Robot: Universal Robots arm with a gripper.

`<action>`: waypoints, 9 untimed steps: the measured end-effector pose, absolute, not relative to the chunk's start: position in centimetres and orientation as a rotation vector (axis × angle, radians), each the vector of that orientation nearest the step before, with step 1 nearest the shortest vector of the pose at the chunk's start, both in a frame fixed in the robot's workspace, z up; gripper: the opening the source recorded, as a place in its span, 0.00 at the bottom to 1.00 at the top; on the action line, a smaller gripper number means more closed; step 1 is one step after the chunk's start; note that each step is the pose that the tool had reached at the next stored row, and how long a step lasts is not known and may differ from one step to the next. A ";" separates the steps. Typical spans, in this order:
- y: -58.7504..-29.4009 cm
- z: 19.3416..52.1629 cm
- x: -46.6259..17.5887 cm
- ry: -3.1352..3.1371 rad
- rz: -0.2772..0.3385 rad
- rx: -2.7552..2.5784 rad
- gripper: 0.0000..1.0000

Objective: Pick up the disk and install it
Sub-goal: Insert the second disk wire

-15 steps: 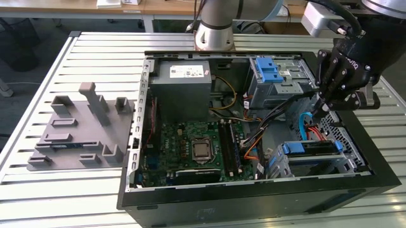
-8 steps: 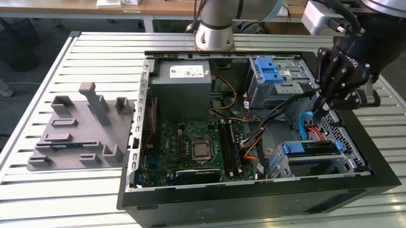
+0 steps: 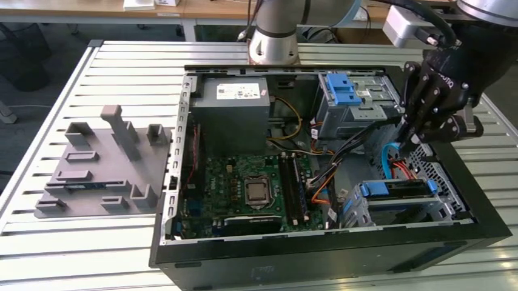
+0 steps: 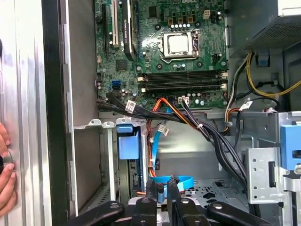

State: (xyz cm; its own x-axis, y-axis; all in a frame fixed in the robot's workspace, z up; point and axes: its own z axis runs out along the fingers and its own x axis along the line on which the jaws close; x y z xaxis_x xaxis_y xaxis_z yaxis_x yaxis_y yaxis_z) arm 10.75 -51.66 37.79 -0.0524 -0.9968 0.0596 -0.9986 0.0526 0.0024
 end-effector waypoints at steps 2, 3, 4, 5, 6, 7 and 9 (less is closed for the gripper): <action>-51.7 37.5 10.8 -2.243 0.067 2.128 0.24; -51.7 37.4 10.8 -2.241 0.071 2.126 0.24; -51.7 37.4 10.8 -2.239 0.077 2.124 0.24; -51.7 37.3 10.8 -2.236 0.083 2.121 0.24; -51.7 37.2 10.8 -2.232 0.090 2.118 0.24; -51.7 37.1 10.8 -2.229 0.098 2.114 0.24; -51.7 37.0 10.8 -2.221 0.113 2.107 0.24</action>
State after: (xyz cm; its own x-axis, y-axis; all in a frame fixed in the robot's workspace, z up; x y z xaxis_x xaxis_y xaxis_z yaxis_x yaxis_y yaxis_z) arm 10.76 -51.67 37.00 -0.0524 -0.9929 0.1067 -0.9986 0.0527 0.0000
